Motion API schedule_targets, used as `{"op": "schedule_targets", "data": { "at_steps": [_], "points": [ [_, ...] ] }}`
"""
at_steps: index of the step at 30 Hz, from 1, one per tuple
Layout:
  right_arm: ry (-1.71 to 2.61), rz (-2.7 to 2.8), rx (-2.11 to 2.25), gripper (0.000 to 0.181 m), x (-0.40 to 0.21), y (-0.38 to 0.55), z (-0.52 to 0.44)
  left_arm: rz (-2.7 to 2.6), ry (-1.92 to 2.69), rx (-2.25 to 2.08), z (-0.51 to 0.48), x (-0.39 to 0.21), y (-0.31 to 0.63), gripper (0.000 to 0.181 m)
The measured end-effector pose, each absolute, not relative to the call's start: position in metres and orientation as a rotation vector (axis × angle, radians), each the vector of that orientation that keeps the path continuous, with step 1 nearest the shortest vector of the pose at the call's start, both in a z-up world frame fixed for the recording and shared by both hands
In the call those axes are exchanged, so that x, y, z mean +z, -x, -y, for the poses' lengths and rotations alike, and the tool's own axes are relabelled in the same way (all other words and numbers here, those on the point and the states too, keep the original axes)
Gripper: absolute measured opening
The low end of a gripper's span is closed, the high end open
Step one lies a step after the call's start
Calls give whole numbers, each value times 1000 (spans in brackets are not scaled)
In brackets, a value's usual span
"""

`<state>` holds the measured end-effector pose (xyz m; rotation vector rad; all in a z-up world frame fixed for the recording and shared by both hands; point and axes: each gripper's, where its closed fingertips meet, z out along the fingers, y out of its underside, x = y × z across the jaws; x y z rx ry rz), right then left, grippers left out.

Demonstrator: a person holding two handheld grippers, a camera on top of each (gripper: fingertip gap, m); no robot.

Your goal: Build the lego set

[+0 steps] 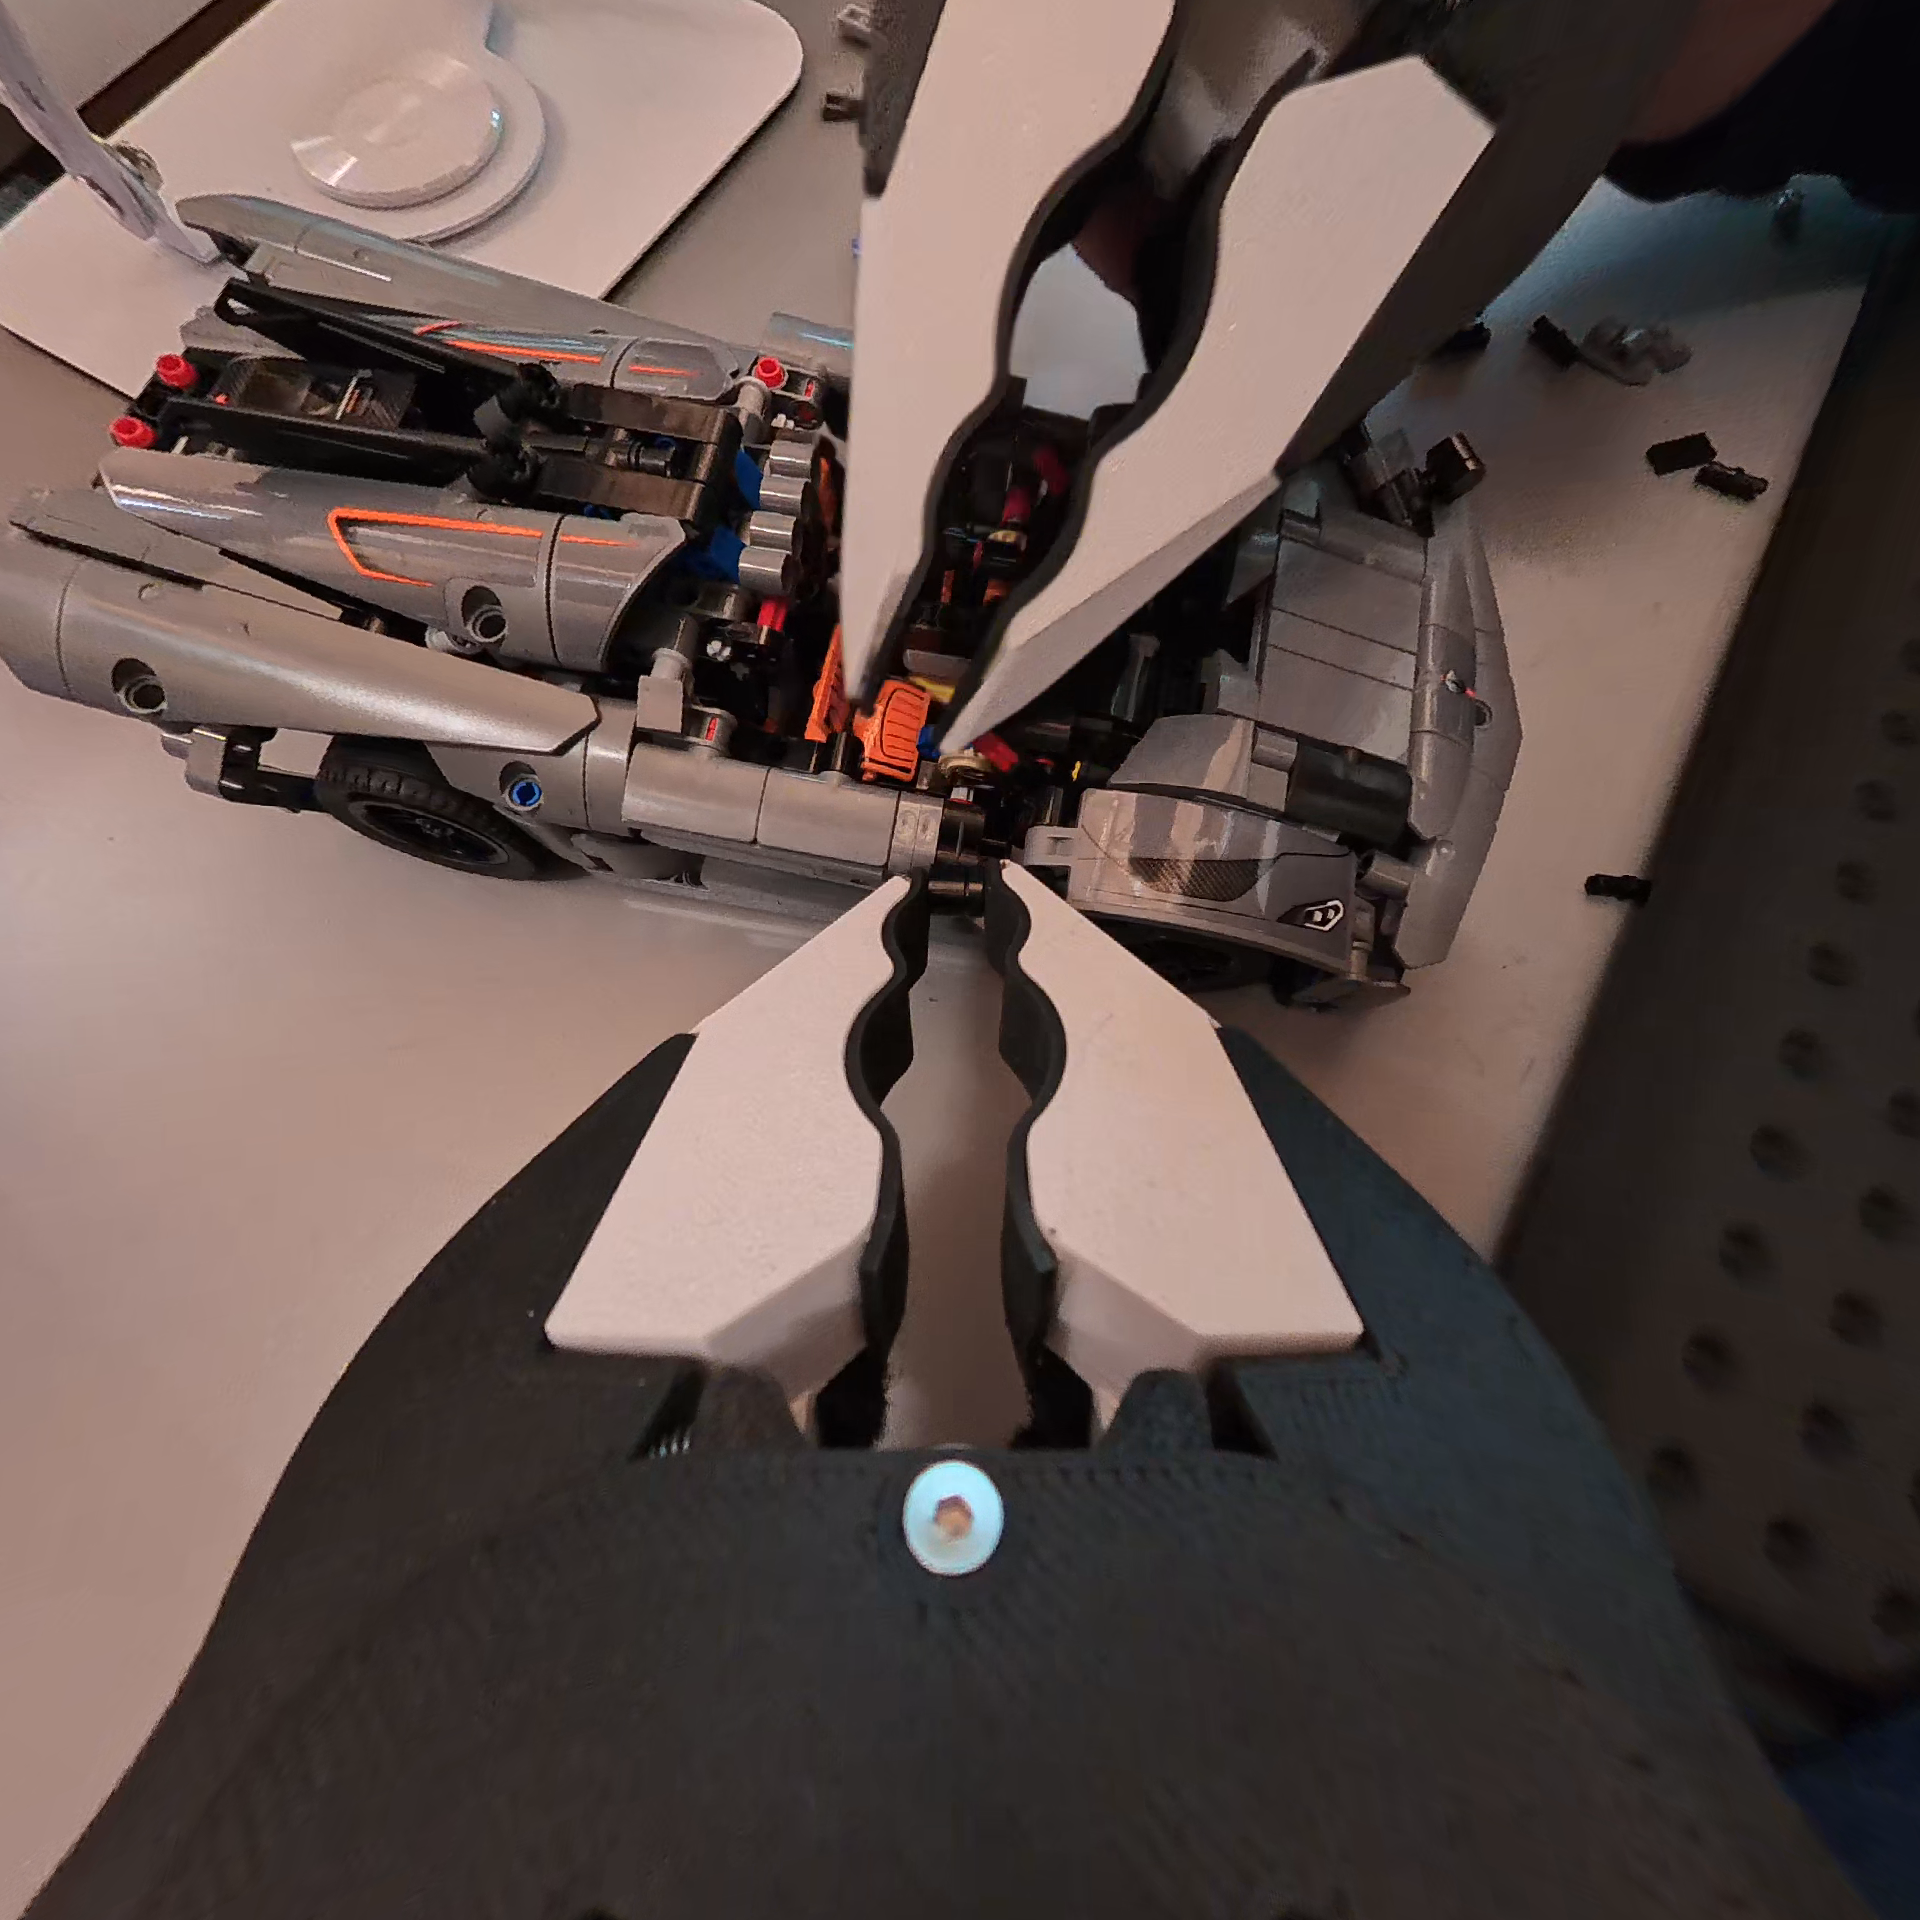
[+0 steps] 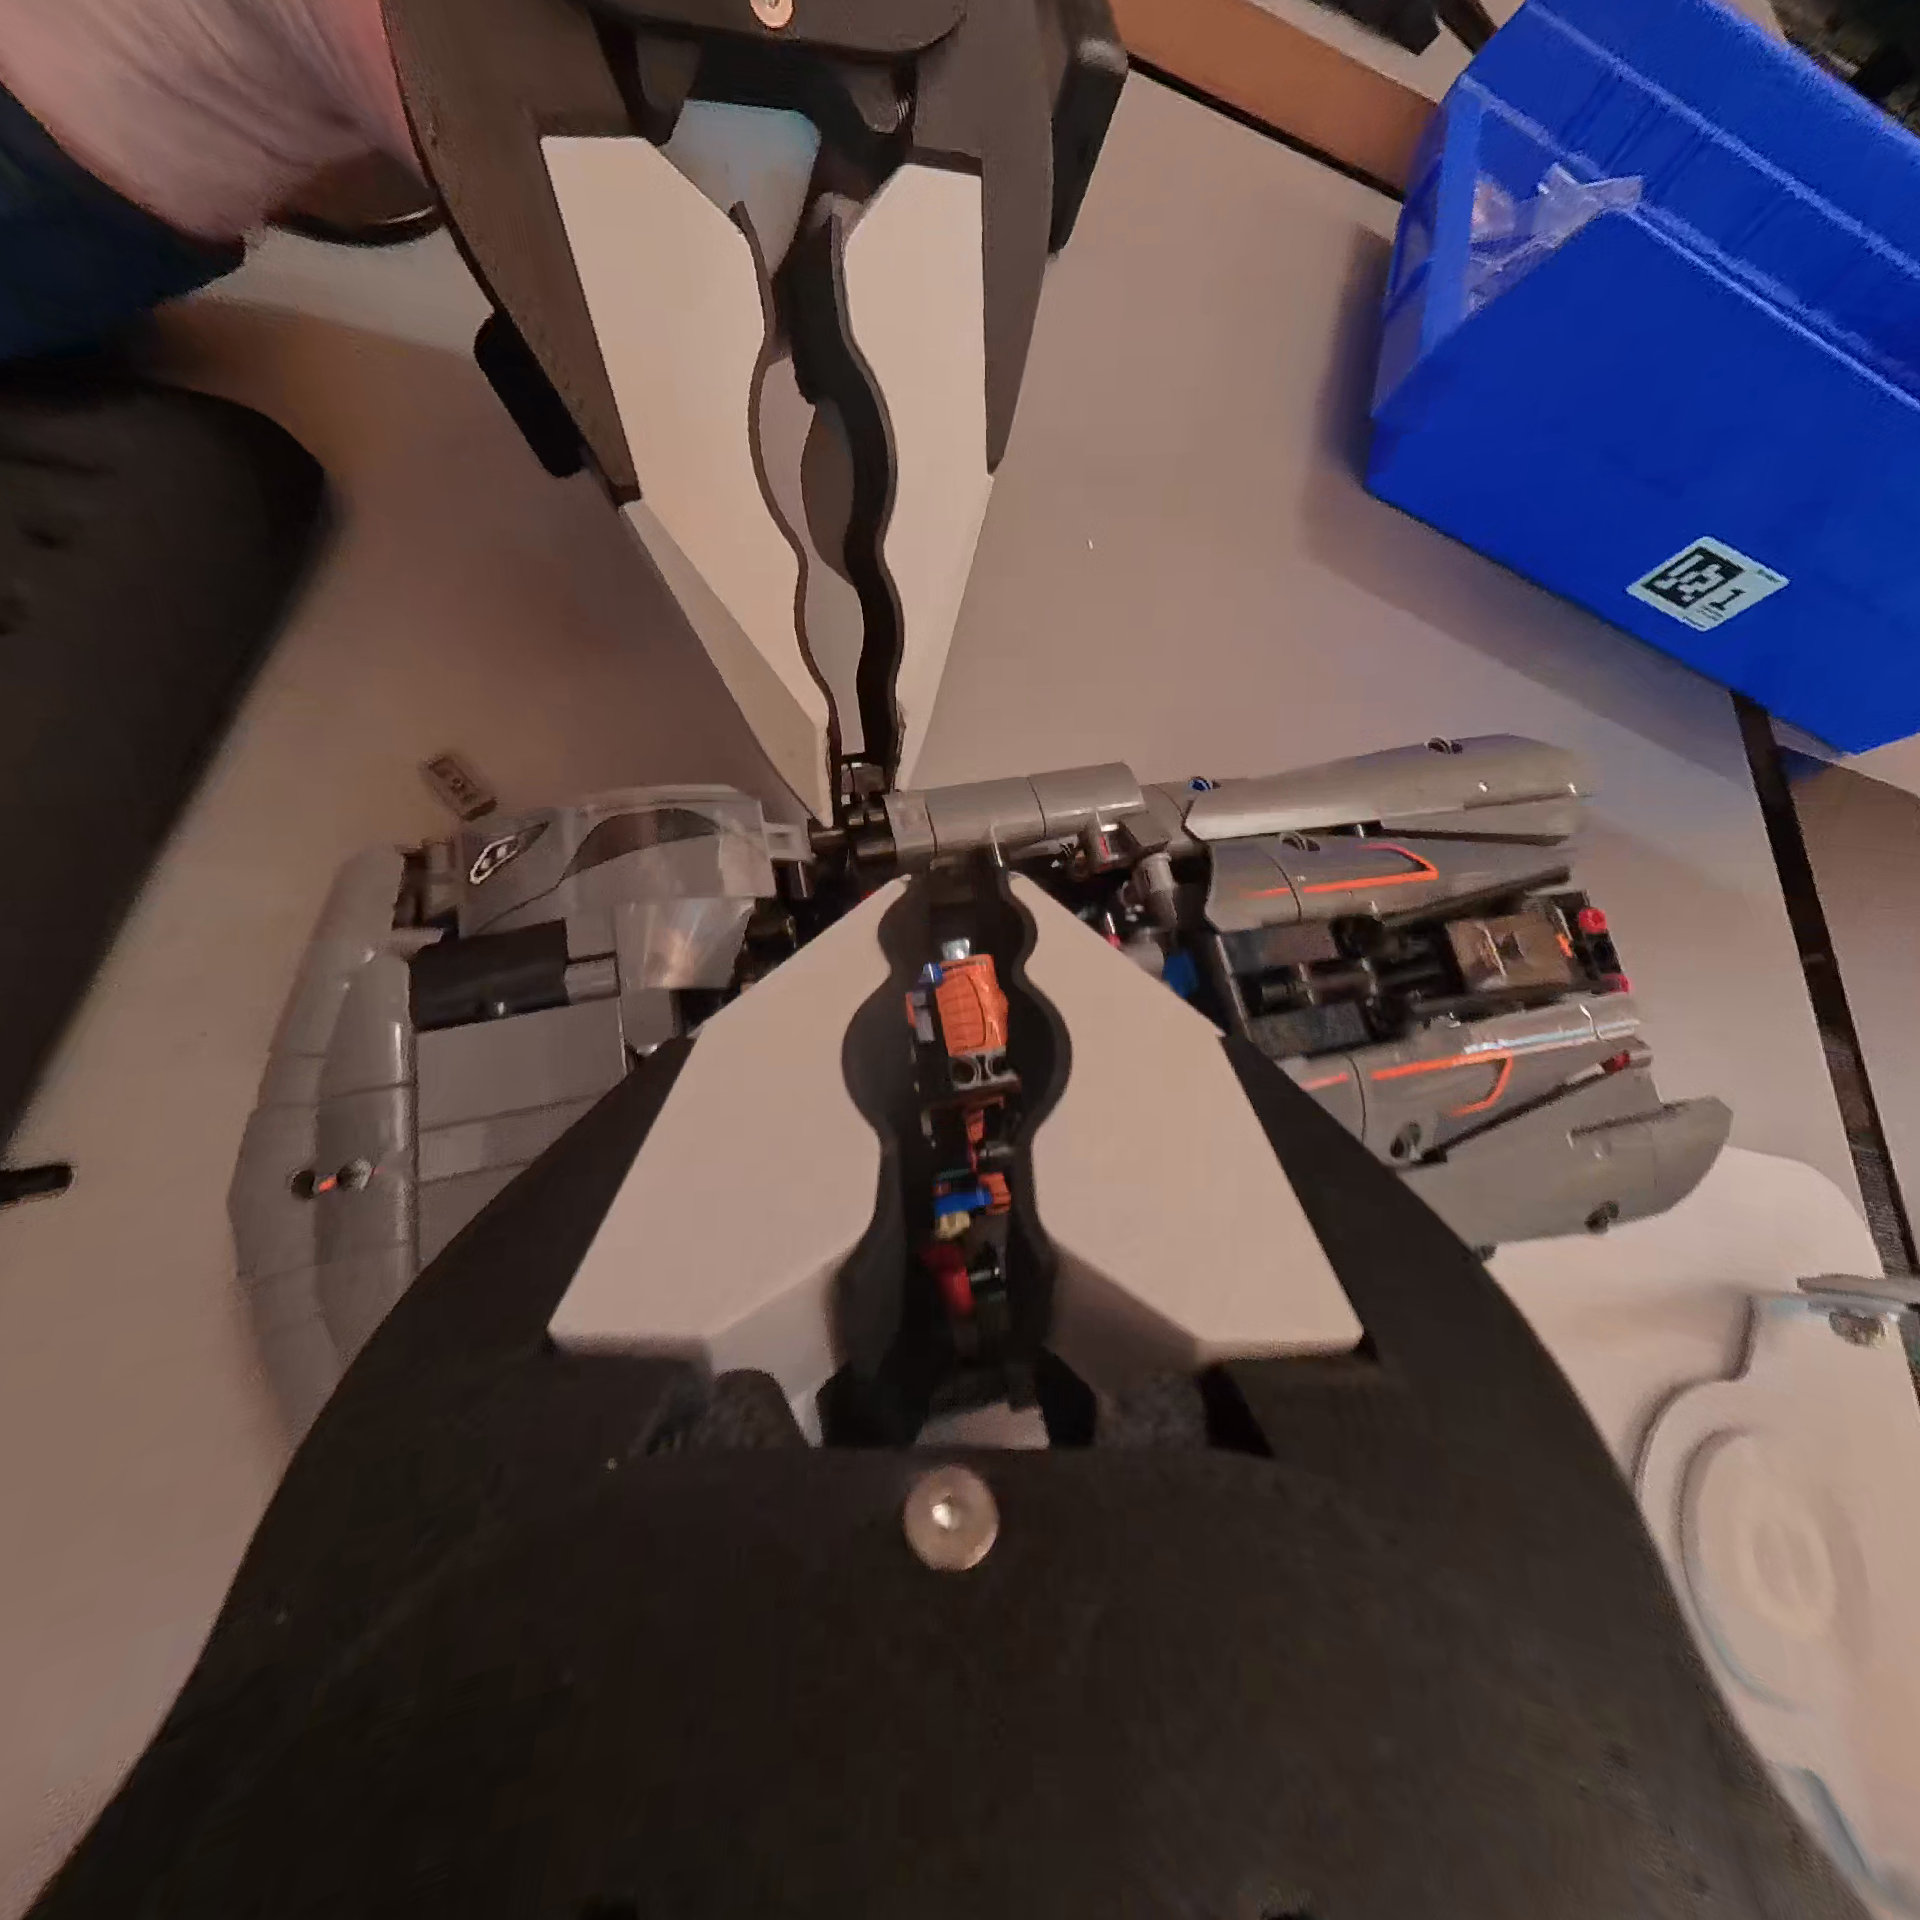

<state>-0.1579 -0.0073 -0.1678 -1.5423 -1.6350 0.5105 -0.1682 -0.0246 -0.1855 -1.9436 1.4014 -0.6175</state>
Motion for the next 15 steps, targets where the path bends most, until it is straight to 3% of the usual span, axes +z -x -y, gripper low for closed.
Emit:
{"op": "schedule_targets", "data": {
  "at_steps": [15],
  "points": [
    [1574, 1647, 508, 0, -171, 165, -6, -1408, 1941, -616, 26, -186, 167, 8]
  ]
}}
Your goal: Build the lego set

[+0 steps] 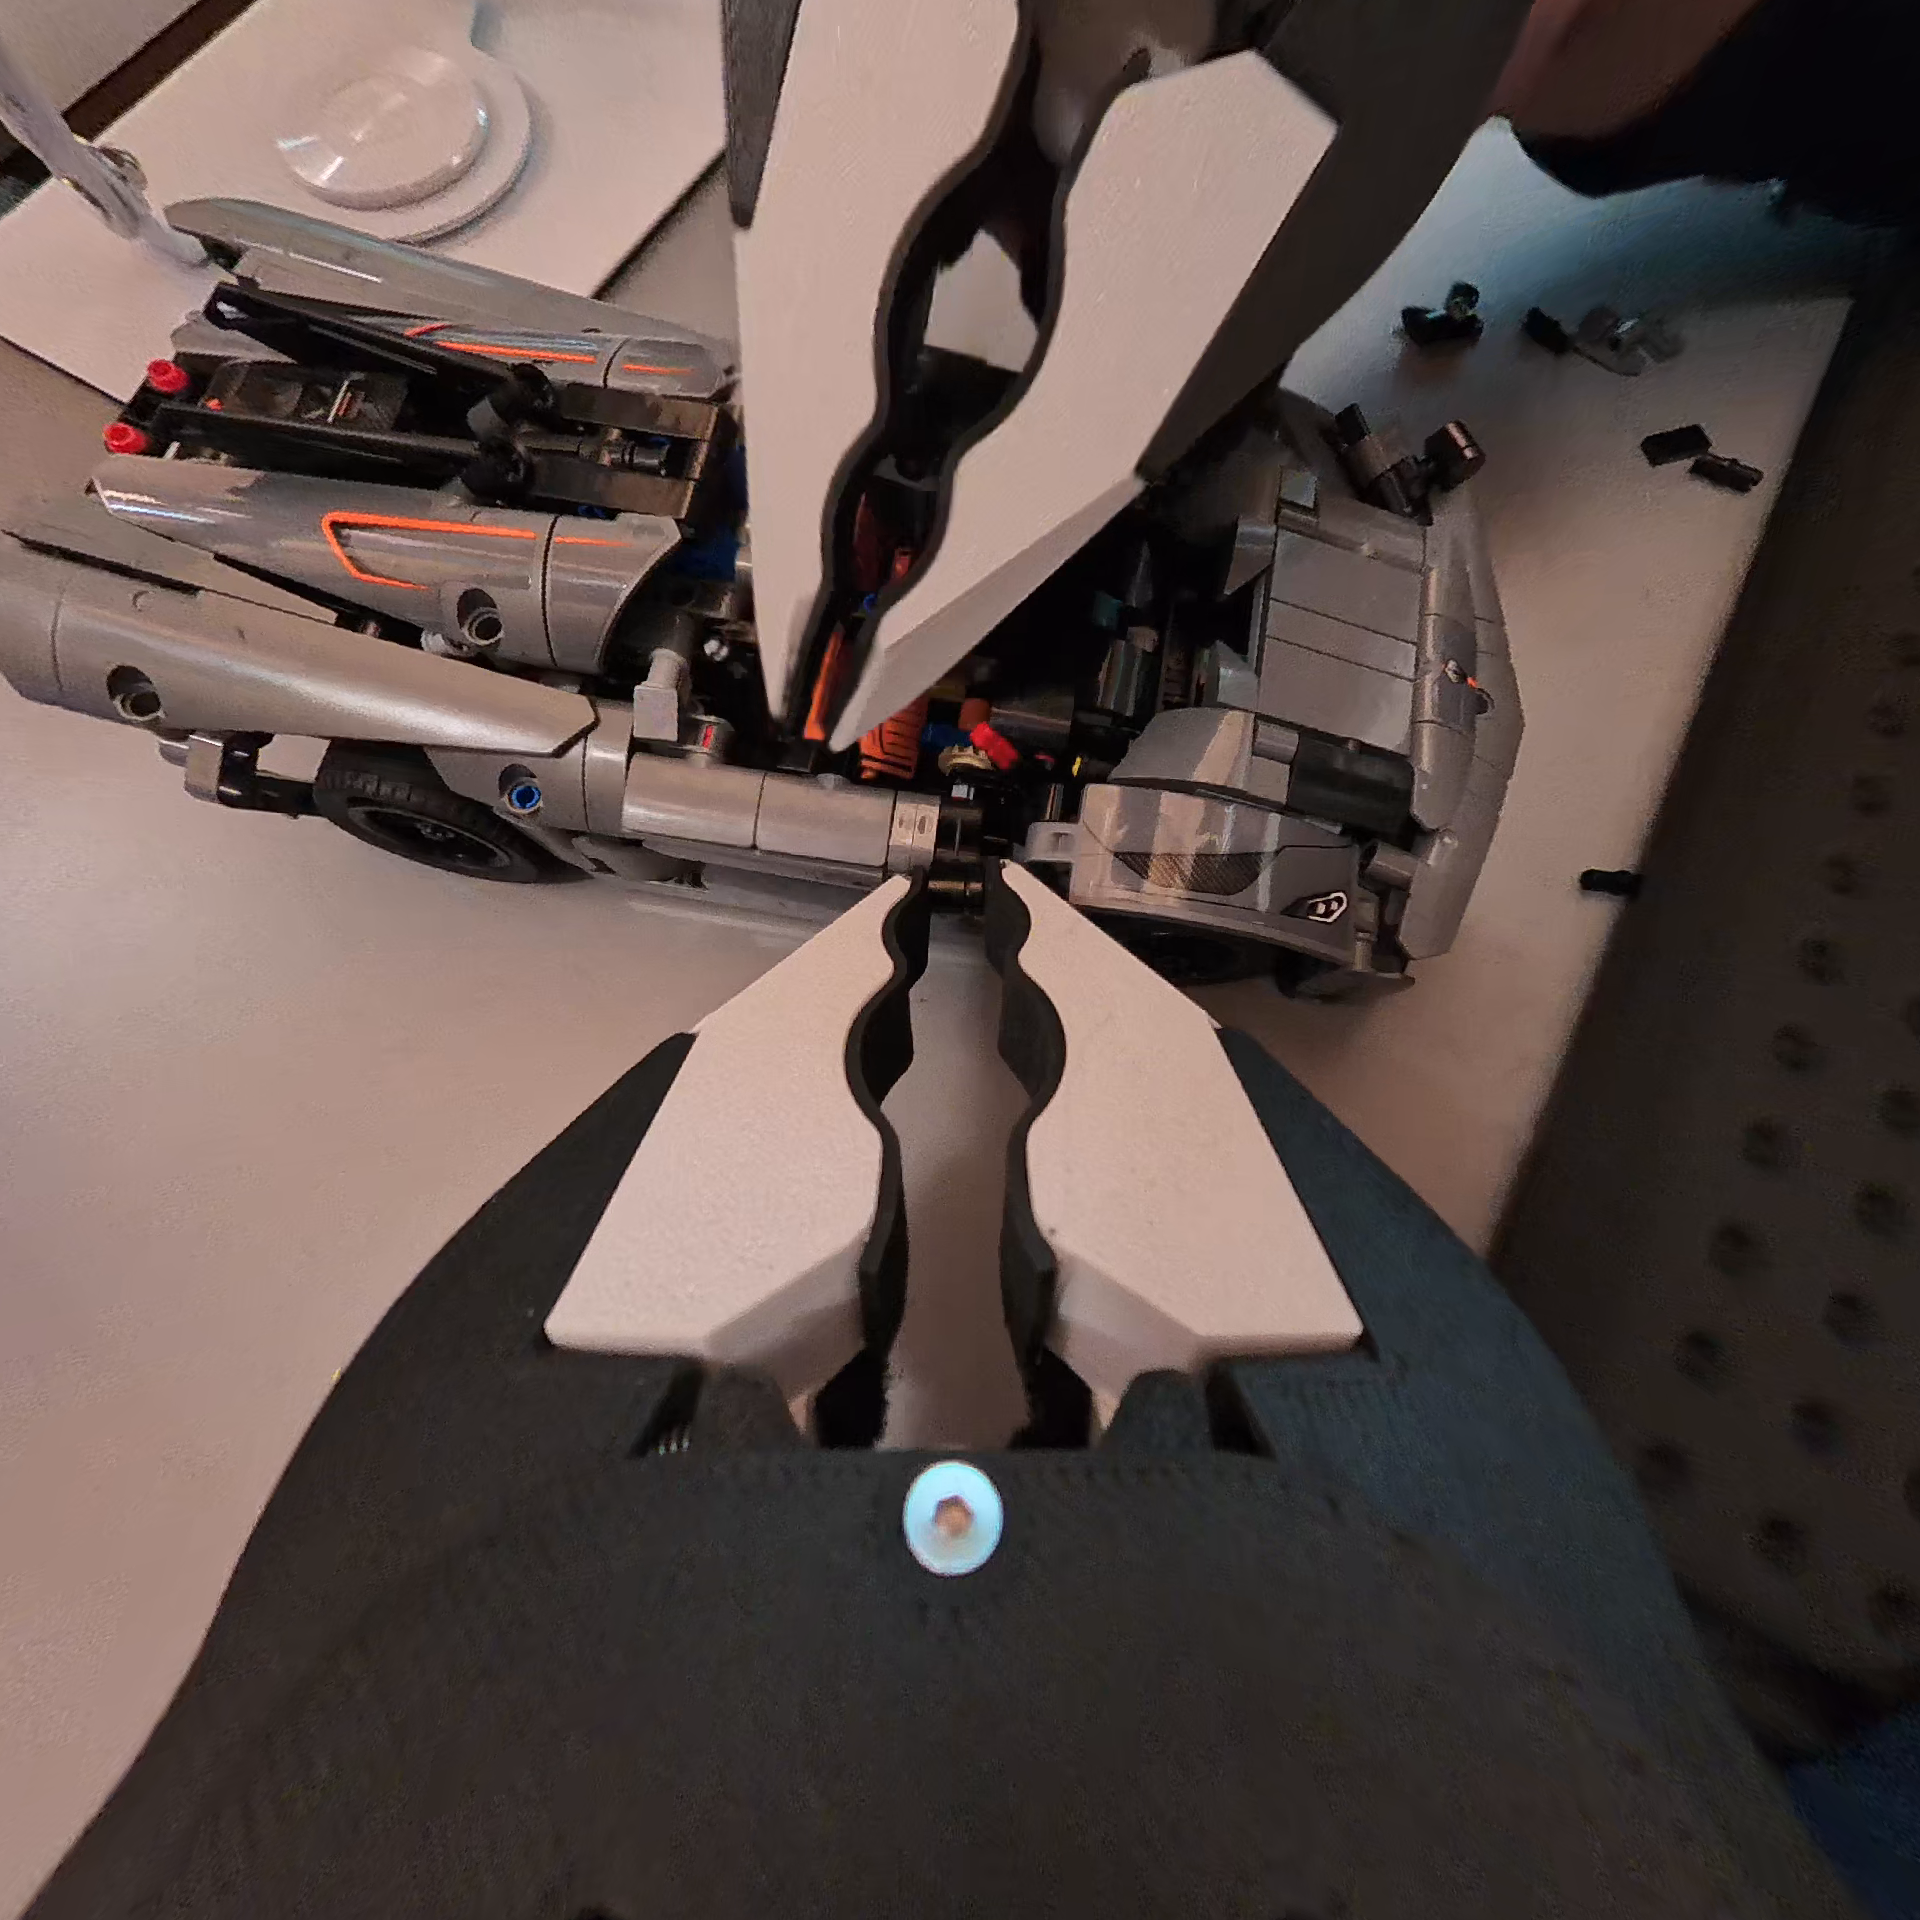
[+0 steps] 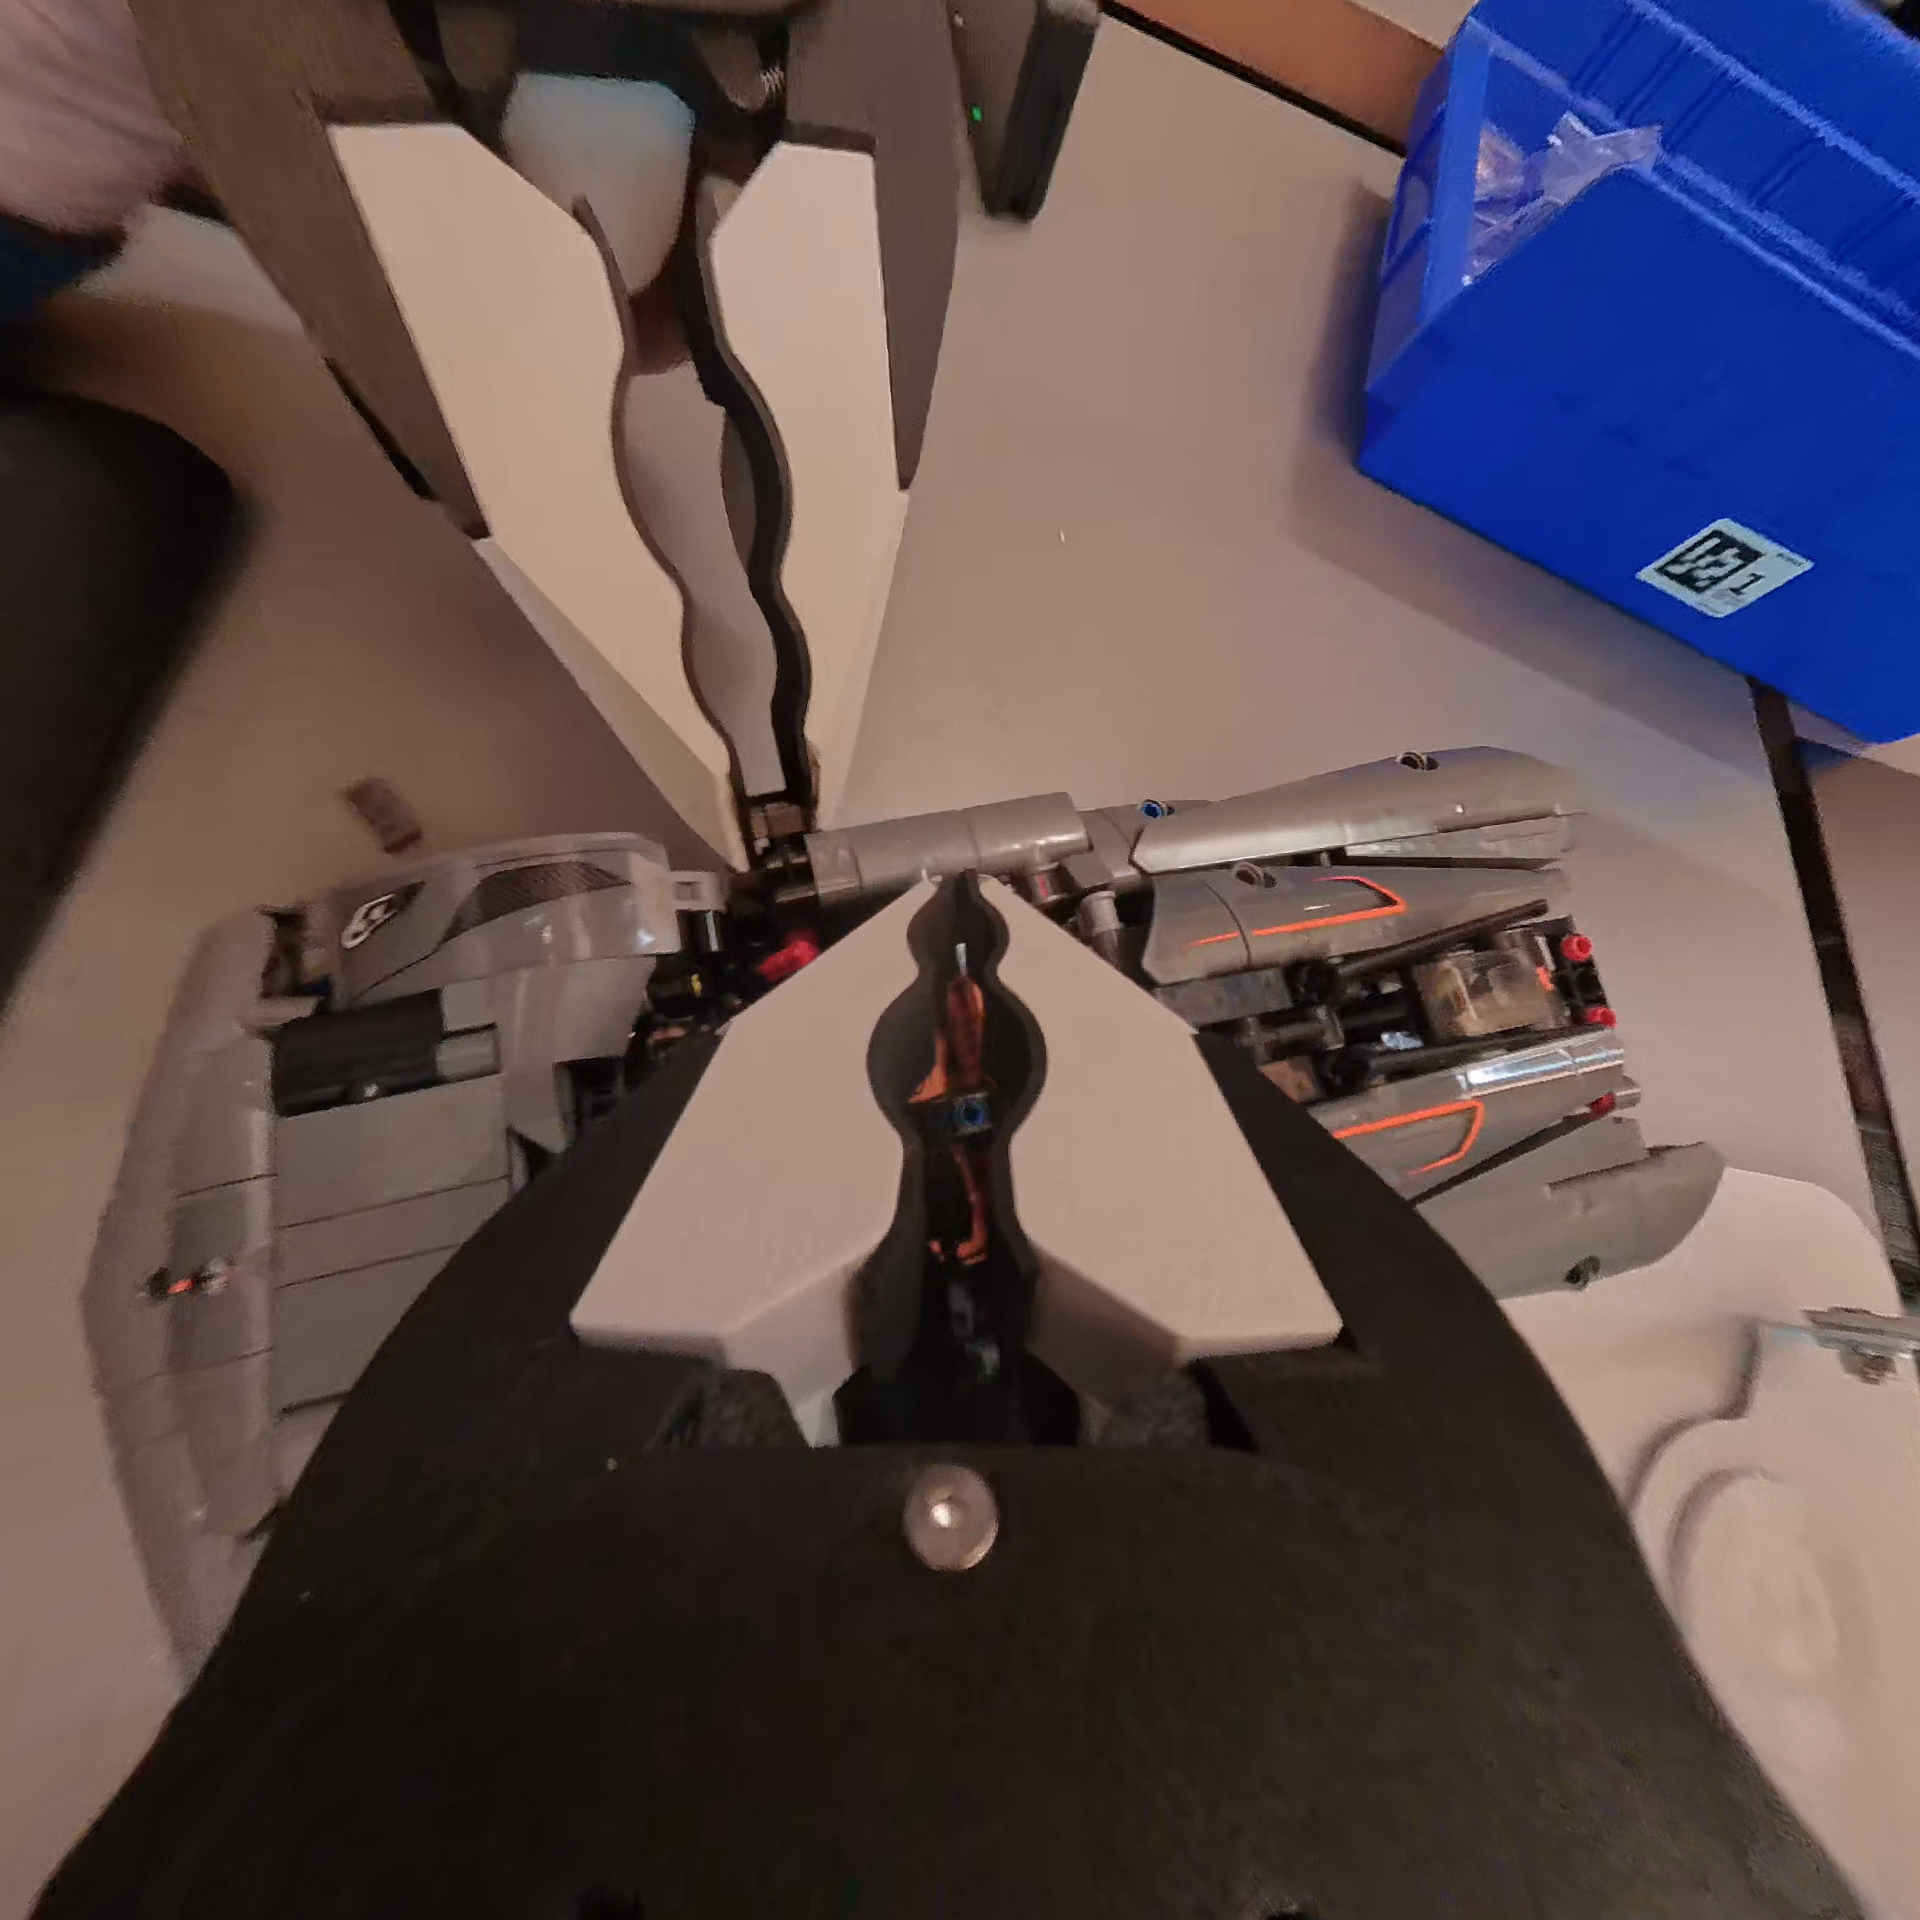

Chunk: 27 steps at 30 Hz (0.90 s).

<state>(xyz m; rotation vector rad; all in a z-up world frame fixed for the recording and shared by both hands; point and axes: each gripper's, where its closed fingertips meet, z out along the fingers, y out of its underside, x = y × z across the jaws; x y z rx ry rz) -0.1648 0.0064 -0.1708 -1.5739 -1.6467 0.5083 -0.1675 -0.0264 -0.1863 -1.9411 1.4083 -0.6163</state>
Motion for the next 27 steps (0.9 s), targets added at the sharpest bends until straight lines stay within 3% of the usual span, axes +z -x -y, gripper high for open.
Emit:
{"op": "schedule_targets", "data": {
  "at_steps": [3, 7, 27],
  "points": [
    [1571, 1670, 524, 11, -168, 161, -5, -1422, 1938, -590, 26, -186, 167, 8],
    [1581, 1712, 510, 12, -178, 163, -1, -1418, 1941, -588, 26, -186, 167, 8],
    [1611, 1692, 465, 5, -180, 165, -4, -1454, 1924, -515, 26, -186, 166, 8]
  ]
}}
